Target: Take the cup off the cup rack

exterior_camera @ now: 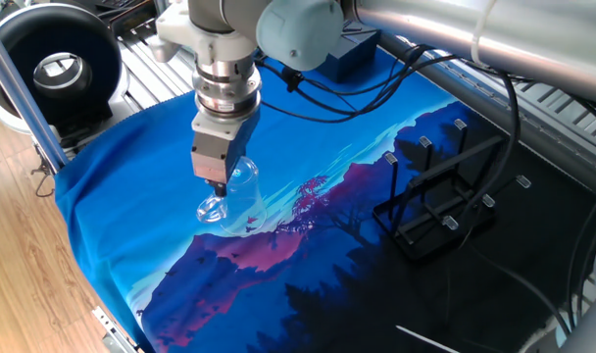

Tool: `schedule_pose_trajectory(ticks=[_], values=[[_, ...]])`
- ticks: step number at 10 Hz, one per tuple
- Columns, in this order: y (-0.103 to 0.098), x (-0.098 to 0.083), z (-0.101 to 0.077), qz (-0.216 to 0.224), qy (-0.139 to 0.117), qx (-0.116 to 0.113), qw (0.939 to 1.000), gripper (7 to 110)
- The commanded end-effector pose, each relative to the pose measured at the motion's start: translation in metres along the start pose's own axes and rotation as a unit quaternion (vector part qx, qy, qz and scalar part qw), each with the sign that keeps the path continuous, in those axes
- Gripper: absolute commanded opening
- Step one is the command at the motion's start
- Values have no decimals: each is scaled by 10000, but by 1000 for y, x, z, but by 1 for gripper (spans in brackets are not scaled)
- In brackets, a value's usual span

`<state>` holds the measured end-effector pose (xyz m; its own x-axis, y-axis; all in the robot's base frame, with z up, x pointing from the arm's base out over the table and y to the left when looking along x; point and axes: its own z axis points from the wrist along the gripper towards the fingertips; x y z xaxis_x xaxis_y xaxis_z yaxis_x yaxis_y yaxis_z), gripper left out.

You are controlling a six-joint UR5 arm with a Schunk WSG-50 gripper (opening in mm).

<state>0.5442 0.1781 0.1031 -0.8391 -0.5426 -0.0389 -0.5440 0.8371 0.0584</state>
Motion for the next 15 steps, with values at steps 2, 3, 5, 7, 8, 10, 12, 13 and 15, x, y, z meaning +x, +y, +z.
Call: schedule_pose_trajectory(ticks=[2,3,5,7,8,10,12,13,15], values=[[22,-1,-33,281,157,-400,9987,88],[26,2,-48,419,254,-541,9973,88],[13,5,-74,434,279,-546,9972,88],[-14,13,-96,458,330,-398,9976,88],[-32,20,-107,553,411,-351,9970,88],[-62,37,-116,724,521,-184,9958,66],[-96,55,-115,949,551,228,9937,66],[-105,61,-119,942,571,217,9937,66],[-100,58,-124,1149,343,-63,9928,66]])
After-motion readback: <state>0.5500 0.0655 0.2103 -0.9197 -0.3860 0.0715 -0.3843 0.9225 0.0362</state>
